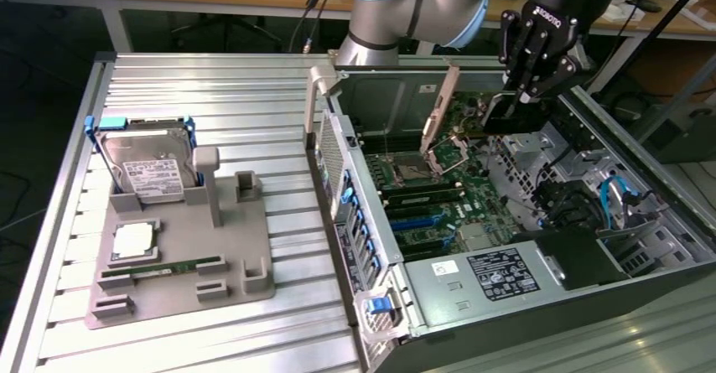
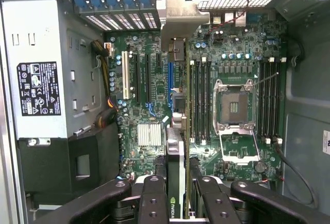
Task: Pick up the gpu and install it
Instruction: 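Insert the gpu into the slot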
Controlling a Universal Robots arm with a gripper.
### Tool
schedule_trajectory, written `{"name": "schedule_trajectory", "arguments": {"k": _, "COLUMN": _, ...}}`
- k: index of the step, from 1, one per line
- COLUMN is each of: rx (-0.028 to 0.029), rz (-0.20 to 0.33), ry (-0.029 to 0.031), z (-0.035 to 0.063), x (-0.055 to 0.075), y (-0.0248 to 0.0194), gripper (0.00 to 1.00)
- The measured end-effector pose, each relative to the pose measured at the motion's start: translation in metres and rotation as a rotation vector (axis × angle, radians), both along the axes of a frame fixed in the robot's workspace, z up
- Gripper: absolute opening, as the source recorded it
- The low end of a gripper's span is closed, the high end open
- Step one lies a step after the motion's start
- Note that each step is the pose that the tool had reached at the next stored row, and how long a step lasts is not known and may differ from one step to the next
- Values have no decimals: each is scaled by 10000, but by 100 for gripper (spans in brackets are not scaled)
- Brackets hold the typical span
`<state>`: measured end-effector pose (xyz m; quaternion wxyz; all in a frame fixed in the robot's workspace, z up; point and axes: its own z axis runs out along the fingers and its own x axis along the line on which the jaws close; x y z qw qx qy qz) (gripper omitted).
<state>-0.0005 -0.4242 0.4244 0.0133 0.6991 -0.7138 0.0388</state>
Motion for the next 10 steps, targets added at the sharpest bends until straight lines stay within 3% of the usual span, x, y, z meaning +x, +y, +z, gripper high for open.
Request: {"name": "schedule_trajectory", "arguments": {"k": 10, "rx": -2, "rz": 0, "ry": 2, "z": -195, "x": 0, "y": 0, "gripper": 27}}
